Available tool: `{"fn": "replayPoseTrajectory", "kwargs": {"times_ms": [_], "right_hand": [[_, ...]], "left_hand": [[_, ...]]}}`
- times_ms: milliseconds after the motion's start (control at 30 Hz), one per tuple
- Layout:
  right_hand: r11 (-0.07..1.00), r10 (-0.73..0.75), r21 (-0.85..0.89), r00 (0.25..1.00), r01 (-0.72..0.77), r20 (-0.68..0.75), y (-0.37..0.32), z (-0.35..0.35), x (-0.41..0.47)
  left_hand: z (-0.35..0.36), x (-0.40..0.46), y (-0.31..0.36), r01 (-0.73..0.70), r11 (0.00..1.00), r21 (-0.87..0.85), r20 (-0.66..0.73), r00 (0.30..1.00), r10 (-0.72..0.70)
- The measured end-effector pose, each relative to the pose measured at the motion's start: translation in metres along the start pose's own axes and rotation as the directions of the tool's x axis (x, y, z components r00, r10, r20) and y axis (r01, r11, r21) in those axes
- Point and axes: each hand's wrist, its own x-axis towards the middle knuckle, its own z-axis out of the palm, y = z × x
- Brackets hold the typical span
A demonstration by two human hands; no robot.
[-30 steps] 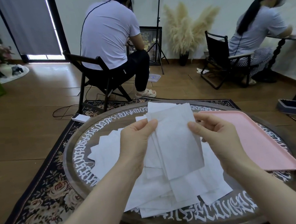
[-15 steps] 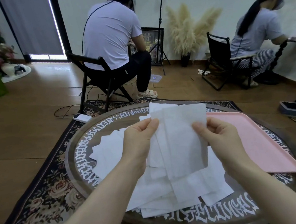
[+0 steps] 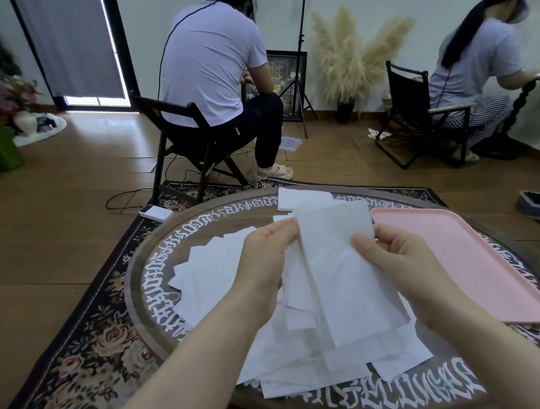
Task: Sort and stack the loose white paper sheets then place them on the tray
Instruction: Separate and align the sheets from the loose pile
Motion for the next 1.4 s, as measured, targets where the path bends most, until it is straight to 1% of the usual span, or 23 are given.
{"fn": "replayPoseTrajectory", "kwargs": {"times_ms": [233,400,700,867,1000,1033,1067,1100,1167,1233,1267,1300,1333,1400], "right_hand": [[0.999,-0.003,0.041,1.0,0.004,-0.027,-0.002,0.002,-0.003],[0.999,0.007,0.036,1.0,-0.006,-0.025,-0.004,0.003,-0.004],[1.0,-0.013,0.015,1.0,0.013,-0.01,-0.004,0.003,-0.003],[1.0,-0.012,0.013,1.0,0.012,-0.023,-0.002,0.003,-0.002],[1.0,-0.007,0.03,1.0,0.008,-0.012,-0.003,0.004,-0.003],[1.0,-0.025,0.016,0.999,0.026,-0.023,-0.003,0.004,-0.004],[0.996,-0.079,-0.038,0.996,0.077,-0.048,-0.004,0.005,-0.004],[0.98,-0.163,-0.132,0.983,0.152,-0.079,-0.005,0.005,-0.004],[0.888,-0.355,-0.344,0.93,0.304,-0.095,-0.01,0.004,-0.005],[0.762,-0.5,-0.482,0.866,0.432,-0.015,-0.018,0.003,-0.007],[0.709,-0.524,-0.53,0.85,0.465,0.045,-0.02,0.003,-0.008],[0.678,-0.514,-0.563,0.853,0.471,0.095,-0.021,0.003,-0.008],[0.677,-0.475,-0.578,0.87,0.455,0.129,-0.02,0.003,-0.008],[0.736,-0.361,-0.559,0.92,0.382,0.153,-0.017,0.003,-0.005]], "left_hand": [[-0.002,-0.001,0.001,0.024,0.999,0.027,-0.019,1.0,-0.024],[-0.001,-0.002,0.002,0.032,0.999,0.014,-0.033,0.999,-0.031],[-0.002,-0.005,0.005,0.022,0.999,0.041,-0.009,1.0,-0.021],[-0.001,-0.005,0.004,0.053,0.999,-0.007,0.018,0.998,-0.053],[0.0,-0.008,0.004,-0.013,1.0,-0.014,0.041,0.999,0.014],[-0.001,-0.008,0.003,-0.029,1.0,-0.006,0.035,0.999,0.029],[-0.001,-0.008,0.003,-0.045,0.999,0.008,0.032,0.999,0.044],[-0.003,-0.007,0.003,-0.063,0.998,0.03,0.034,0.998,0.062],[-0.004,-0.006,0.003,-0.1,0.99,0.095,0.07,0.993,0.093],[-0.005,-0.008,0.003,-0.124,0.977,0.172,0.147,0.984,0.099],[-0.005,-0.009,0.002,-0.132,0.969,0.209,0.19,0.977,0.092],[-0.004,-0.01,0.001,-0.137,0.962,0.237,0.227,0.971,0.082],[-0.004,-0.011,0.001,-0.139,0.957,0.256,0.249,0.966,0.073],[-0.004,-0.011,0.0,-0.143,0.952,0.272,0.245,0.967,0.075]]}}
